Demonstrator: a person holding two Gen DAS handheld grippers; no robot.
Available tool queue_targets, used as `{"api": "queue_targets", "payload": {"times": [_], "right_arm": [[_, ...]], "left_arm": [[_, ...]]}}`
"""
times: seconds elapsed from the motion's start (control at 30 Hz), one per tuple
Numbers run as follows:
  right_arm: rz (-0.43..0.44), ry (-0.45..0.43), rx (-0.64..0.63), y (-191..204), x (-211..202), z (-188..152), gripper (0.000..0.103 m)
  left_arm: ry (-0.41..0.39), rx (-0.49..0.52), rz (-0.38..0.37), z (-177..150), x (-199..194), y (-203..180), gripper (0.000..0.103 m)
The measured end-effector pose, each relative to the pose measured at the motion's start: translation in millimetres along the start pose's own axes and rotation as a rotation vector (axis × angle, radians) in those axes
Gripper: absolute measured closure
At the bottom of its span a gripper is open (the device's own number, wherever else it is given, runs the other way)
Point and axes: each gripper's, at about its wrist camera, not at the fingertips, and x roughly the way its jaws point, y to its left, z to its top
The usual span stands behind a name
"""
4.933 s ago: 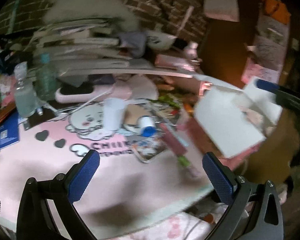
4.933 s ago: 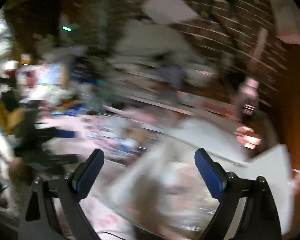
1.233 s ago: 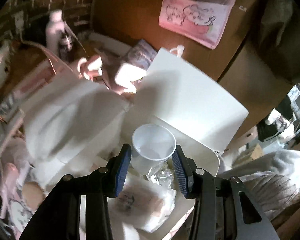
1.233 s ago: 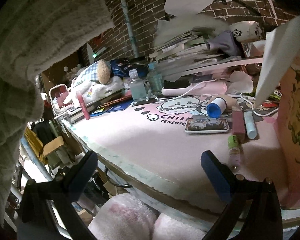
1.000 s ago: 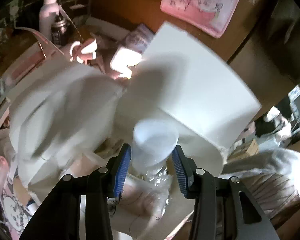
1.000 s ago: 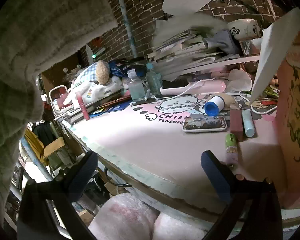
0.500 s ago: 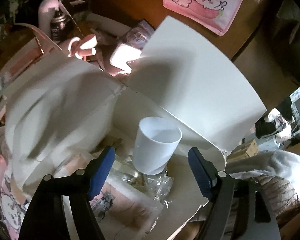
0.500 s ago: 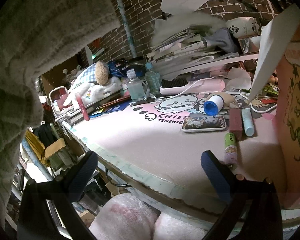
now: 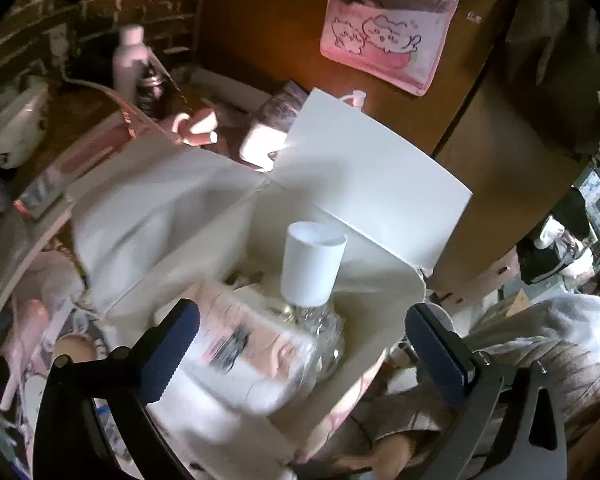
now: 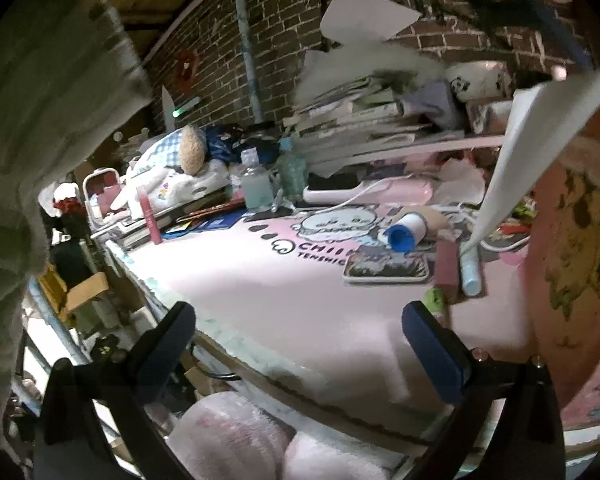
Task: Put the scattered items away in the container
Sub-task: 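Grasp the green-capped tube on the desk with the right tool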
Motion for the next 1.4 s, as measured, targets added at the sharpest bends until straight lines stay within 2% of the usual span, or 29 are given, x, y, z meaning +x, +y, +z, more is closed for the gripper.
{"api": "queue_targets", "payload": {"times": [0.2, 0.4, 0.57, 0.67, 0.73, 0.8, 0.9, 1.03, 1.1, 1.17, 1.3, 1.4], "right_arm": [[-0.078, -0.035, -0.034, 1.7, -14.6, -1.0, 0.0], [-0.061, -0.029, -0.039, 4.2, -28.0, -1.3, 0.0], [-0.078, 0.005, -0.051, 4.9, -33.4, -4.0, 0.0], [-0.12, 0.021, -0.049, 3.2, -31.9, -5.8, 0.0], [-0.137, 0.039, -0.03, 0.1, -27.8, -5.9, 0.003], [-0.163, 0.052, -0.008, -2.4, -21.8, -5.8, 0.016], [-0.212, 0.068, -0.003, -3.7, -11.8, -5.8, 0.03], [-0.298, 0.042, -0.006, -6.1, -4.5, -6.4, 0.041], [-0.326, 0.053, -0.015, -7.8, 0.7, -6.6, 0.054], [-0.361, 0.068, -0.034, -10.6, 7.8, -7.8, 0.062], [-0.381, 0.086, -0.043, -17.3, 15.3, -7.3, 0.071], [-0.374, 0.089, -0.085, -15.0, 17.6, -6.6, 0.083]], "left_arm": [[-0.059, -0.04, 0.049, -30.3, -29.4, 9.6, 0.0], [-0.117, -0.105, 0.11, -70.8, -57.6, 28.8, 0.0], [-0.188, -0.174, 0.188, -106.5, -81.0, 48.5, 0.0], [-0.241, -0.214, 0.257, -129.7, -93.1, 56.3, 0.0], [-0.279, -0.241, 0.278, -145.7, -99.0, 59.7, 0.0], [-0.316, -0.266, 0.29, -162.5, -103.4, 62.7, 0.0], [-0.355, -0.286, 0.319, -184.6, -106.3, 63.6, 0.0], [-0.391, -0.307, 0.342, -210.3, -105.6, 62.8, 0.0], [-0.408, -0.325, 0.338, -221.0, -105.5, 65.4, 0.0], [-0.415, -0.34, 0.346, -229.5, -104.9, 68.1, 0.0], [-0.434, -0.381, 0.37, -246.9, -104.0, 75.5, 0.0], [-0.451, -0.42, 0.355, -257.7, -102.3, 83.6, 0.0]]}}
